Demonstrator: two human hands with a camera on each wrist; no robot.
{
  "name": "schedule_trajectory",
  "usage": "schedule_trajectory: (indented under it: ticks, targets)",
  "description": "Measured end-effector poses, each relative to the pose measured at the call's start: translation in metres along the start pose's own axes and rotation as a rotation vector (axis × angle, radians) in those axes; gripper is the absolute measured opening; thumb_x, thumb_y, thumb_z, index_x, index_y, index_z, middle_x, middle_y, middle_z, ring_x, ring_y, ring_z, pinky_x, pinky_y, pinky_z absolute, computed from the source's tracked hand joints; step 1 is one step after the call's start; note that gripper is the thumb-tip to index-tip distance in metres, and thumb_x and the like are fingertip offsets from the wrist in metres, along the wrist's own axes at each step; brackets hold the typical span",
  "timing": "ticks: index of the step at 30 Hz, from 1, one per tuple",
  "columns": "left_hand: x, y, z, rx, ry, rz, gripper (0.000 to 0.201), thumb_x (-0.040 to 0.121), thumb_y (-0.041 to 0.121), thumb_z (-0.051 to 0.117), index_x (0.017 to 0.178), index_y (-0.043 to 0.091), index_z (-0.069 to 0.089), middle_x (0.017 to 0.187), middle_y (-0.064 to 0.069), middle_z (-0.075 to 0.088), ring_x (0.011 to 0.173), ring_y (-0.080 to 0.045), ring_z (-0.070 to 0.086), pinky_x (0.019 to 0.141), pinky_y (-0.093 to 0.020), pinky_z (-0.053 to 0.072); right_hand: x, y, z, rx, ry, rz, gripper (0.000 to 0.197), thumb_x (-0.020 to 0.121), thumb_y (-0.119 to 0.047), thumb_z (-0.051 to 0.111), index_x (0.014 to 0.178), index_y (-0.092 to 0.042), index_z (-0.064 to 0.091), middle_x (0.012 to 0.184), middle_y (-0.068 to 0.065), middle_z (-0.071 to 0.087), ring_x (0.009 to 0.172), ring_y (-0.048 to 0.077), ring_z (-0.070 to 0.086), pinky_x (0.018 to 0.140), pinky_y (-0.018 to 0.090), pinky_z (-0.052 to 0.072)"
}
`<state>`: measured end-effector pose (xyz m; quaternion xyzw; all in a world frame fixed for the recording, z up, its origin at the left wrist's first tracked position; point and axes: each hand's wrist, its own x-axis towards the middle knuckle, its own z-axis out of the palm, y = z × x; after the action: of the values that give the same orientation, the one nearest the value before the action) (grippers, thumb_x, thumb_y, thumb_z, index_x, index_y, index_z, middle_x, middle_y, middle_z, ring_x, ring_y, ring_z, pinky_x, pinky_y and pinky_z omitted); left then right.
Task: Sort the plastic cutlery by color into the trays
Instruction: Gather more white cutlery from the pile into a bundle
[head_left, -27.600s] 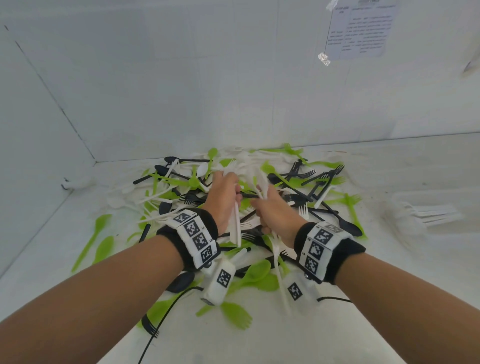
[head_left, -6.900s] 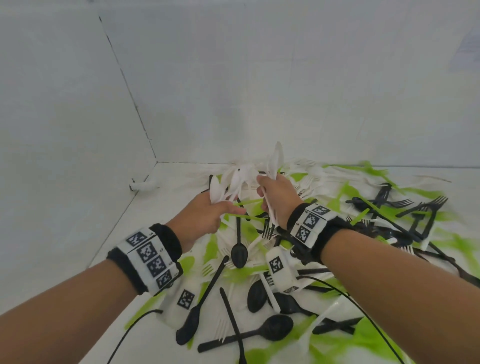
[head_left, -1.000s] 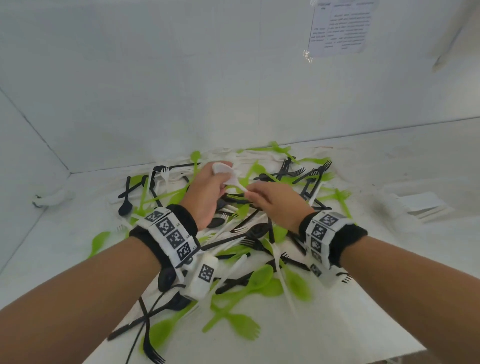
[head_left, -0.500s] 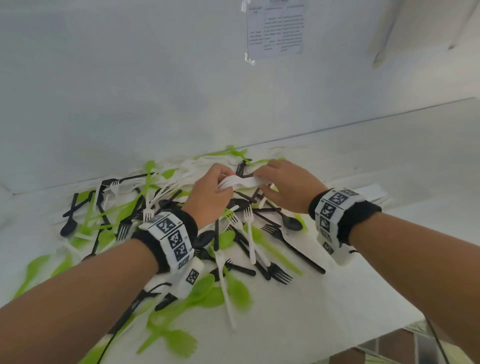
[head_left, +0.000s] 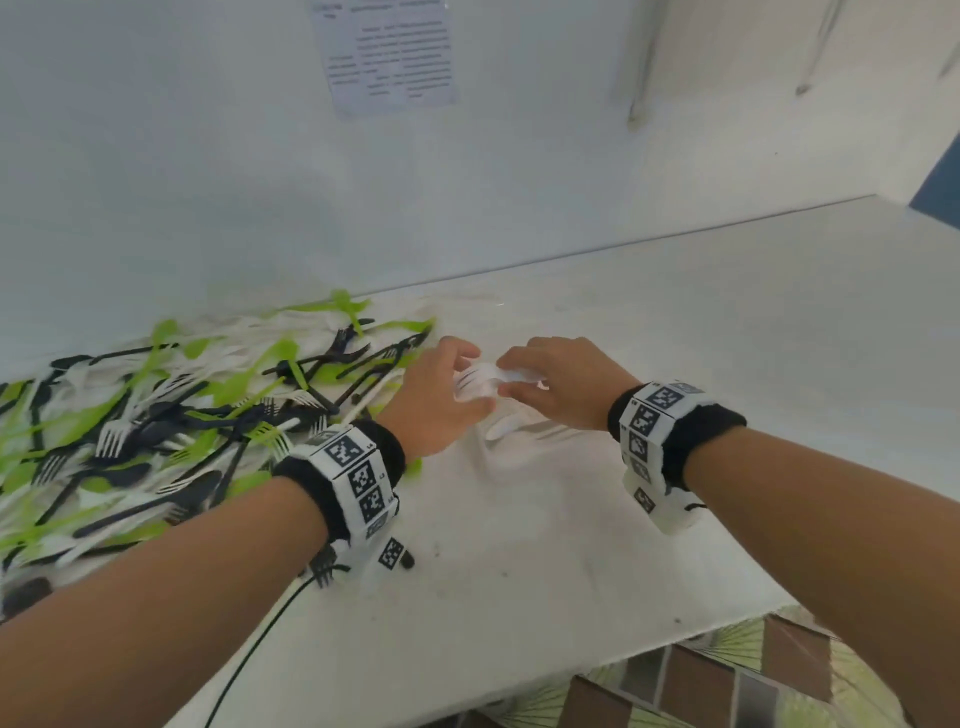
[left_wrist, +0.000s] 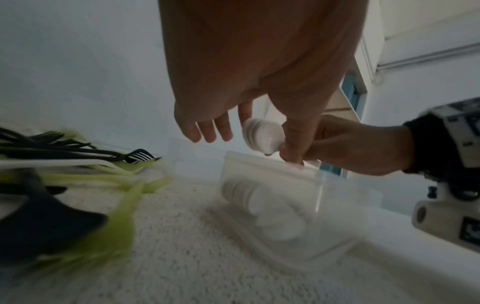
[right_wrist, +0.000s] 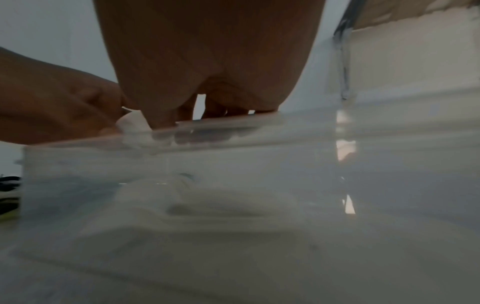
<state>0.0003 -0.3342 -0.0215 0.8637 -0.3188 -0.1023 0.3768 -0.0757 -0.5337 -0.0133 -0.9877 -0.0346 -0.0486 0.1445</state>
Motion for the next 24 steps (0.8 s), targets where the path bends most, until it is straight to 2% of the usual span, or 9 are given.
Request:
schedule_trajectory:
  ticks: [2, 3, 5, 8, 12, 16, 20, 22, 24]
  targets:
    - [0.002, 0.003, 0.016, 0.165, -0.096, -0.027, 0.097, 0.064, 0.058, 0.081, 0.144, 0.026, 0.036, 0.14, -0.004, 0.039, 0.131, -0.022, 0.035, 0.109, -0.039, 0.034, -0.011, 0.017, 0.0, 0.005, -0.032, 0.044, 0.04, 0.1, -0.058, 0.046, 0.128, -0.032, 0.059, 0.108, -0.004, 0.064, 0.095, 0.019, 0.06, 0.092, 0.039, 0.045]
    - [0.004, 0.005, 0.023, 0.235, -0.143, -0.041, 0.107, 0.063, 0.062, 0.082, 0.149, 0.027, 0.03, 0.145, -0.005, 0.032, 0.136, -0.025, 0.029, 0.113, -0.041, 0.031, -0.016, 0.024, 0.001, 0.003, -0.052, 0.067, 0.04, 0.1, -0.059, 0.045, 0.128, -0.033, 0.058, 0.111, -0.004, 0.064, 0.099, 0.02, 0.06, 0.095, 0.04, 0.045]
    - [0.009, 0.008, 0.032, 0.351, -0.217, -0.064, 0.114, 0.068, 0.061, 0.085, 0.155, 0.026, 0.02, 0.151, -0.009, 0.023, 0.142, -0.031, 0.023, 0.116, -0.044, 0.028, -0.022, 0.036, 0.004, 0.013, -0.078, 0.123, 0.038, 0.1, -0.058, 0.045, 0.127, -0.033, 0.057, 0.115, -0.004, 0.064, 0.105, 0.02, 0.06, 0.098, 0.042, 0.044]
    - [0.019, 0.018, 0.038, 0.493, -0.325, -0.128, 0.121, 0.071, 0.062, 0.082, 0.158, 0.024, 0.008, 0.153, -0.015, 0.019, 0.142, -0.038, 0.027, 0.114, -0.047, 0.031, -0.025, 0.043, 0.008, 0.088, -0.065, 0.193, 0.037, 0.099, -0.056, 0.047, 0.125, -0.032, 0.056, 0.116, -0.005, 0.064, 0.105, 0.02, 0.059, 0.098, 0.042, 0.044]
    - [0.024, 0.024, 0.045, 0.613, -0.36, -0.174, 0.115, 0.074, 0.06, 0.08, 0.154, 0.023, 0.006, 0.143, -0.016, 0.027, 0.127, -0.04, 0.043, 0.106, -0.05, 0.042, -0.022, 0.043, 0.011, 0.113, -0.082, 0.207, 0.036, 0.098, -0.054, 0.047, 0.124, -0.031, 0.056, 0.114, -0.005, 0.065, 0.103, 0.02, 0.059, 0.097, 0.043, 0.046]
    - [0.025, 0.022, 0.044, 0.546, -0.37, -0.176, 0.102, 0.08, 0.05, 0.078, 0.151, 0.022, 0.01, 0.137, -0.014, 0.027, 0.112, -0.037, 0.056, 0.097, -0.048, 0.052, -0.02, 0.045, 0.014, 0.1, -0.068, 0.2, 0.037, 0.098, -0.055, 0.047, 0.123, -0.03, 0.056, 0.113, -0.004, 0.062, 0.1, 0.02, 0.057, 0.098, 0.044, 0.044]
    - [0.025, 0.022, 0.043, 0.55, -0.352, -0.143, 0.084, 0.089, 0.044, 0.066, 0.15, 0.02, 0.014, 0.134, -0.012, 0.03, 0.104, -0.035, 0.06, 0.094, -0.046, 0.053, -0.02, 0.047, 0.015, 0.145, -0.014, 0.199, 0.034, 0.097, -0.05, 0.05, 0.121, -0.028, 0.057, 0.107, -0.004, 0.058, 0.098, 0.02, 0.056, 0.096, 0.045, 0.044]
    - [0.027, 0.023, 0.044, 0.587, -0.323, -0.15, 0.072, 0.094, 0.04, 0.06, 0.147, 0.017, 0.017, 0.133, -0.015, 0.033, 0.099, -0.037, 0.061, 0.092, -0.047, 0.053, -0.021, 0.047, 0.014, 0.172, -0.001, 0.189, 0.031, 0.096, -0.047, 0.05, 0.123, -0.031, 0.054, 0.106, -0.003, 0.059, 0.098, 0.02, 0.056, 0.094, 0.046, 0.046]
    - [0.031, 0.025, 0.046, 0.629, -0.321, -0.166, 0.069, 0.096, 0.038, 0.06, 0.145, 0.015, 0.018, 0.131, -0.017, 0.034, 0.097, -0.039, 0.062, 0.09, -0.046, 0.052, -0.021, 0.045, 0.013, 0.205, -0.01, 0.172, 0.031, 0.097, -0.042, 0.05, 0.127, -0.034, 0.05, 0.106, -0.002, 0.061, 0.099, 0.021, 0.056, 0.093, 0.046, 0.046]
